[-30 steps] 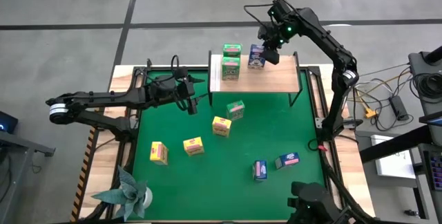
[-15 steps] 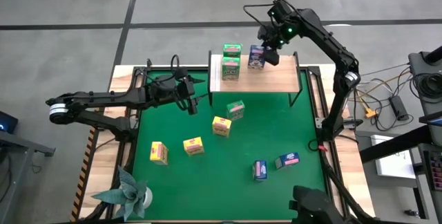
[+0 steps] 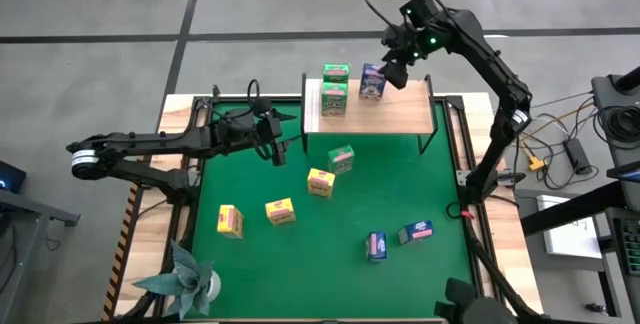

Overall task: Stack cereal on shelf
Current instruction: Put the left blue cereal box on the shelf

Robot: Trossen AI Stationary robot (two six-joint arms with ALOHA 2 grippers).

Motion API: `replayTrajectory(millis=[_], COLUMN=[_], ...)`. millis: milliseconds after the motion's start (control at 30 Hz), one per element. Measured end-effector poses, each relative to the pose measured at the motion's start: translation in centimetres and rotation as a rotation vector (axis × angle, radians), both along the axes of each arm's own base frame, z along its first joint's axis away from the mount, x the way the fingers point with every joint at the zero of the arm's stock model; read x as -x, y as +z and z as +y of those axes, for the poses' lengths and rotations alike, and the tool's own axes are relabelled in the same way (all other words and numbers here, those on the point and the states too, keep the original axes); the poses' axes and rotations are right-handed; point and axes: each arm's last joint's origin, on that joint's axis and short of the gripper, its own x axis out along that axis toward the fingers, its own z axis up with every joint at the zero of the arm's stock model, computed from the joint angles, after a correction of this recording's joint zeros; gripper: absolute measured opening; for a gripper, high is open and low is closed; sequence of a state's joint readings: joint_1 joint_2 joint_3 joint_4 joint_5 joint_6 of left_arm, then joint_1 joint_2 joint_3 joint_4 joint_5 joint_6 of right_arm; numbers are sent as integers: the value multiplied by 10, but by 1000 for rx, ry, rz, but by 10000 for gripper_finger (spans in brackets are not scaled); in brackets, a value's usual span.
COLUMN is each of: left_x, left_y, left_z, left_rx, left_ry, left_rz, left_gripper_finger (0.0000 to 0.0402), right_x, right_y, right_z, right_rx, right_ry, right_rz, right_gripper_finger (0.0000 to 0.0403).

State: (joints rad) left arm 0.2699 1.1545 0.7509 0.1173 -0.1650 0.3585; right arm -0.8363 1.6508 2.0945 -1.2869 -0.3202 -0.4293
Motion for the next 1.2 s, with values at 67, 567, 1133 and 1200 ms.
replayTrajectory(millis=[67,567,1133,1200], left_x=[0,0,0,0], left_y=[0,0,0,0], left_z=[0,0,0,0], left_rx=[-5,-15,-1,1], left_ry=[-1,-5,0,0], left_rz=[0,5,1,0], left_gripper_finger=[230,230,230,230], right_x=[0,-36,-40,-39], right_y=[4,-38,-59,-59], right_z=[7,51,36,35], right_rx=[5,71,225,226], right_ry=[14,54,-92,-93], right_rz=[-7,309,411,410], right_gripper_finger=[190,15,9,9])
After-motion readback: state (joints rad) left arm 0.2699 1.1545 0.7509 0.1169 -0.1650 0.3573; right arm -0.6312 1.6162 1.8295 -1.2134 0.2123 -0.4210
